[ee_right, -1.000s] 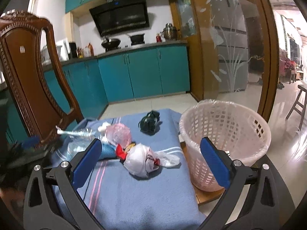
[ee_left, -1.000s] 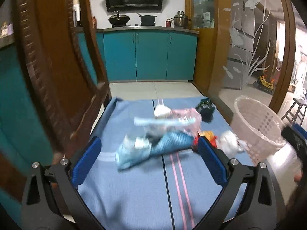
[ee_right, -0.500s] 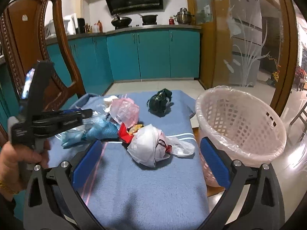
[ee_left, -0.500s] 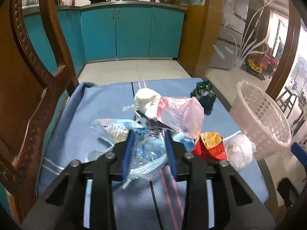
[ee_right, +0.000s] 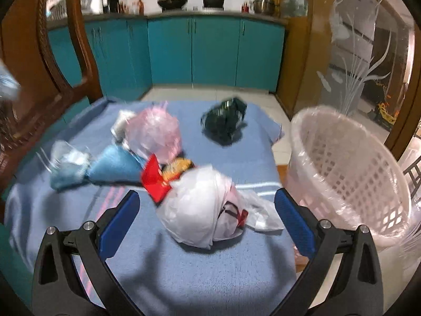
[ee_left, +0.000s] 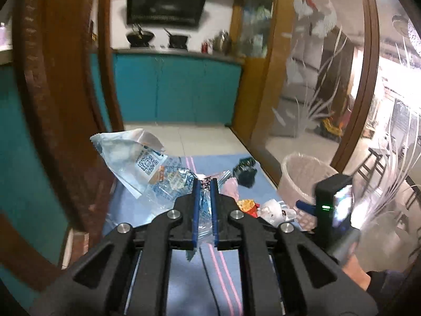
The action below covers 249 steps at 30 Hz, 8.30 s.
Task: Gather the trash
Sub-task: 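Grasp the white plastic bag with the right tool while the left tool holds the clear bag, then carry the white plastic bag with the right tool and drop it into the wastebasket, then carry the clear plastic bag with the left tool and drop it into the wastebasket, then grasp the light blue face mask with the left tool, then grasp the white tissue with the right tool while the left tool holds the mask, then carry the white tissue with the right tool and drop it into the wastebasket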
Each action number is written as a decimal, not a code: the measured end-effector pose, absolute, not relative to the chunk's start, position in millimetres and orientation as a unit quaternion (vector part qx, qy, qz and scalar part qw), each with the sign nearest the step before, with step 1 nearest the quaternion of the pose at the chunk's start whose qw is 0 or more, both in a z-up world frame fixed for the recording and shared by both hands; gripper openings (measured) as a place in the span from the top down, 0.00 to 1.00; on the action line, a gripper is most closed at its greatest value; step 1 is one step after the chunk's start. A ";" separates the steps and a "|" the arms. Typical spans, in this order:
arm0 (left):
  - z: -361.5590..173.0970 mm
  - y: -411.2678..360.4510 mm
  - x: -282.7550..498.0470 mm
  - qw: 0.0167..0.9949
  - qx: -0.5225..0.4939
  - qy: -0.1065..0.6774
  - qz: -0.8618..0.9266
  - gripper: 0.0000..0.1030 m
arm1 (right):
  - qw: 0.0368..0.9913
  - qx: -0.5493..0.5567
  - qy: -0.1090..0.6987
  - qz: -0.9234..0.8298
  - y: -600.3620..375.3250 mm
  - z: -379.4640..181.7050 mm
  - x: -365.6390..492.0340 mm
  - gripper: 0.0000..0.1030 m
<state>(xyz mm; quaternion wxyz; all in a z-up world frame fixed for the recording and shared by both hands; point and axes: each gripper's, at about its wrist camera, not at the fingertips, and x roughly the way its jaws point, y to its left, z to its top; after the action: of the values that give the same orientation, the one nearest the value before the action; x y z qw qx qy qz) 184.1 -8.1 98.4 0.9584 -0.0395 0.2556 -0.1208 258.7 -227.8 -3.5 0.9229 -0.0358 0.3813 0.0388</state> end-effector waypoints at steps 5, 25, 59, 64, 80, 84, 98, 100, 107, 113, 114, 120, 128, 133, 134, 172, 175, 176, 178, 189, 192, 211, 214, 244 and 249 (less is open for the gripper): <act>93.5 -7.2 171.3 0.963 -0.026 0.249 -0.098 0.92 | 0.906 -0.026 0.419 0.047 -234.6 -4.9 262.2 0.74; 83.6 -10.2 184.5 0.956 -0.038 0.276 -0.096 0.92 | 0.946 0.057 0.298 0.112 -264.3 86.0 189.7 0.77; 77.8 -12.8 190.5 0.952 -0.038 0.290 -0.095 0.92 | 0.943 0.052 0.308 0.117 -262.7 81.9 194.1 0.76; 77.5 -11.0 190.3 0.952 -0.040 0.290 -0.094 0.92 | 0.960 0.066 0.257 0.084 -289.6 99.6 197.7 0.76; 72.9 -13.6 190.2 0.951 -0.036 0.293 -0.091 0.92 | 0.940 0.159 0.286 -0.093 -413.8 62.7 245.4 0.36; 72.6 -14.4 190.0 0.951 -0.032 0.293 -0.091 0.92 | 0.949 0.171 0.237 -0.121 -418.0 78.3 226.3 0.11; 71.2 -55.1 190.0 0.950 -0.001 0.283 -0.135 0.92 | 0.959 0.255 0.035 -0.116 -428.5 133.5 132.9 0.03; 76.7 -74.4 196.5 0.947 -0.009 0.284 -0.151 0.92 | 0.957 0.262 0.032 -0.124 -433.4 129.7 133.8 0.03; 106.1 -207.5 235.5 0.929 0.002 0.255 -0.268 0.92 | 0.935 0.312 0.006 -0.170 -467.6 121.1 117.6 0.03; 97.6 -285.0 276.6 0.909 -0.004 0.271 -0.318 0.90 | 0.927 0.324 -0.008 -0.189 -483.9 116.7 109.7 0.03; 92.7 -290.8 284.6 0.904 -0.010 0.285 -0.319 0.88 | 0.927 0.324 -0.005 -0.188 -485.0 116.1 110.8 0.03; 87.7 -300.8 302.4 0.895 -0.044 0.302 -0.325 0.31 | 0.928 0.325 0.006 -0.180 -485.1 116.6 115.0 0.03; 133.4 -206.9 244.5 0.939 -0.041 0.198 -0.279 0.04 | 0.940 0.302 0.023 -0.157 -467.8 122.3 124.9 0.03; 149.6 -107.2 187.7 0.975 0.000 0.156 -0.158 0.03 | 0.952 0.276 0.060 -0.118 -438.9 122.9 136.9 0.03; 146.7 -89.0 180.8 0.978 0.000 0.161 -0.132 0.03 | 0.955 0.267 0.072 -0.106 -429.6 123.2 140.8 0.03; 8.0 -2.7 266.0 0.927 -0.005 0.376 -0.008 0.03 | 0.935 0.097 0.327 0.100 -256.5 71.0 181.5 0.03; -19.1 4.8 295.1 0.908 -0.039 0.416 -0.026 0.22 | 0.935 0.090 0.327 0.106 -252.0 70.4 181.4 0.03; -29.2 4.9 302.9 0.897 -0.044 0.439 -0.042 0.72 | 0.935 0.086 0.325 0.108 -250.1 70.4 181.1 0.03; -40.9 5.4 307.0 0.886 -0.038 0.460 -0.041 0.94 | 0.936 0.078 0.324 0.113 -245.7 69.3 181.9 0.03; 118.5 32.4 175.5 0.982 -0.045 0.182 -0.016 0.95 | 0.934 -0.002 0.327 0.145 -186.8 75.6 229.0 0.03; 127.0 31.2 158.5 0.989 -0.019 0.143 -0.002 0.95 | 0.921 -0.046 0.355 0.153 -149.6 75.8 273.2 0.03; 120.5 66.3 180.6 0.978 -0.093 0.187 -0.026 0.95 | 0.893 -0.015 0.402 0.202 -114.2 98.8 371.1 0.79; 116.1 61.5 184.0 0.975 -0.093 0.200 -0.035 0.94 | 0.916 0.023 0.334 0.222 -155.3 145.5 308.6 0.79; 62.7 -23.5 202.9 0.953 -0.016 0.295 -0.073 0.94 | 0.916 0.057 0.350 0.188 -243.5 74.5 204.5 0.78; 62.4 -20.3 203.1 0.952 -0.018 0.297 -0.070 0.94 | 0.914 0.051 0.354 0.193 -237.6 72.7 205.3 0.78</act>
<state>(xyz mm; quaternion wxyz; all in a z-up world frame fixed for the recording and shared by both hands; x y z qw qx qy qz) 203.1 -20.3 62.4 0.9522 -0.0179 0.2967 -0.0699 205.3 -237.6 72.7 0.9136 0.0510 0.3540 0.1933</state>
